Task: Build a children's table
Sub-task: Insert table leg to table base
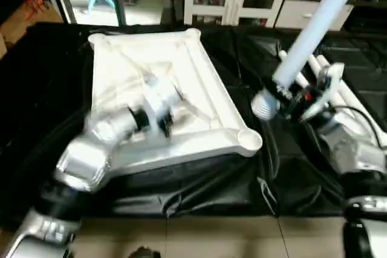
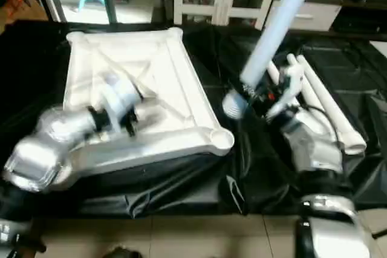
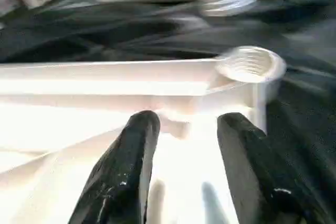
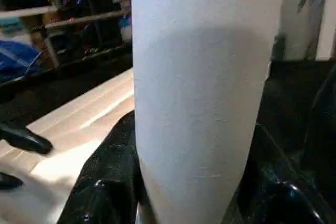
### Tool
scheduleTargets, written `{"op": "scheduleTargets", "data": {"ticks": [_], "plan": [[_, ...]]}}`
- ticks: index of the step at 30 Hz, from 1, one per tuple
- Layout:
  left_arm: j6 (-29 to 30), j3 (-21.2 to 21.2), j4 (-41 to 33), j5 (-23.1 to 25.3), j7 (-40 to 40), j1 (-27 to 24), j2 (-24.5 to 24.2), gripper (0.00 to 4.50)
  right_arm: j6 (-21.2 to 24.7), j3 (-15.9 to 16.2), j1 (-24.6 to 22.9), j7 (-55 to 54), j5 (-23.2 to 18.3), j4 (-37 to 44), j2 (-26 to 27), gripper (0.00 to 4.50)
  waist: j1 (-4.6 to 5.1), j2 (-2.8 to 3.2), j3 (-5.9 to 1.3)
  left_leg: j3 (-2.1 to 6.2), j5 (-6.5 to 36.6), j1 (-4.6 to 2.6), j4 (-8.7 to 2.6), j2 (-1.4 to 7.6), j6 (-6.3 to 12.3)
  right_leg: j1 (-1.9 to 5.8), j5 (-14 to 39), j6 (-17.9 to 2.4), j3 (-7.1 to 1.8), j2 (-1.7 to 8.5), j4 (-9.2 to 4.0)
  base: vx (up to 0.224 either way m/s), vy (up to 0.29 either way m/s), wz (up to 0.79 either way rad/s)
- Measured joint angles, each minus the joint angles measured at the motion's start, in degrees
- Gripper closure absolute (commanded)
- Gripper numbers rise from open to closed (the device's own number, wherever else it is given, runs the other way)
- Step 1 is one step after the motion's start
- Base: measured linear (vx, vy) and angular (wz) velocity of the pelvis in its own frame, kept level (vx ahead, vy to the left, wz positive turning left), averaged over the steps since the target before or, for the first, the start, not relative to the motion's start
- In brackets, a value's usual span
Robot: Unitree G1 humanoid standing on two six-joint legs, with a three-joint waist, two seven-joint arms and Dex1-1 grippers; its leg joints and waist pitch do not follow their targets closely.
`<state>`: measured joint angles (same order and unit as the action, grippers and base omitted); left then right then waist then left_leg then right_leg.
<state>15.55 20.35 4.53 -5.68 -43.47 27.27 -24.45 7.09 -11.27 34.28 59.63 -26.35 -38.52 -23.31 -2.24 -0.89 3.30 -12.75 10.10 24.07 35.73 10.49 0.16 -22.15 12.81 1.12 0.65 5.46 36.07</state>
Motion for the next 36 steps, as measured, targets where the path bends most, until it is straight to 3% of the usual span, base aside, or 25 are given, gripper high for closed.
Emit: {"op": "scheduleTargets", "data": {"ticks": [4,10,16,23,36], "plan": [[-8.22,4.57,7.52,4.91,0.04,0.03,3.23,1.98,-0.03,0.73,0.00,1.66,0.09,-0.14,-0.01,2.64,0.77,0.00,0.00,-0.01,-0.01,-0.04,0.01,0.02,-0.01,-0.04,-0.12,0.00,-0.04,-0.01,0.05,0.000,0.000,0.00],[-9.77,4.71,9.55,5.27,-2.08,0.28,3.51,1.98,-1.20,0.70,-0.01,2.04,1.25,-1.00,-0.16,2.64,1.99,0.00,0.01,-0.04,-0.02,-0.04,0.00,0.07,-0.04,-0.10,-0.17,-0.02,-0.02,-0.02,0.04,0.000,0.000,0.00],[-13.12,5.94,12.58,7.70,-4.36,0.41,0.77,1.98,-1.20,0.75,-0.92,2.26,1.29,0.29,-0.16,2.64,2.19,0.01,0.01,-0.07,-0.02,-0.02,-0.01,0.11,-0.03,-0.15,-0.16,-0.02,-0.05,-0.05,-0.03,0.000,0.000,0.00],[-12.56,5.21,12.15,7.69,-6.36,0.35,-1.15,1.98,-0.42,1.77,-2.82,3.88,1.28,2.60,0.01,2.64,2.20,0.02,0.03,-0.08,-0.01,-0.04,-0.05,0.14,-0.05,-0.17,-0.17,-0.02,-0.04,-0.06,-0.03,0.000,0.000,0.00],[-9.20,4.64,9.96,6.61,-9.21,-0.20,-1.45,2.97,-0.36,2.65,-2.90,3.79,1.36,2.61,0.64,2.64,2.15,0.03,0.07,-0.22,-0.01,0.00,-0.21,0.14,-0.06,-0.36,-0.18,-0.05,-0.12,-0.06,-0.13,0.000,0.000,0.00]]}}
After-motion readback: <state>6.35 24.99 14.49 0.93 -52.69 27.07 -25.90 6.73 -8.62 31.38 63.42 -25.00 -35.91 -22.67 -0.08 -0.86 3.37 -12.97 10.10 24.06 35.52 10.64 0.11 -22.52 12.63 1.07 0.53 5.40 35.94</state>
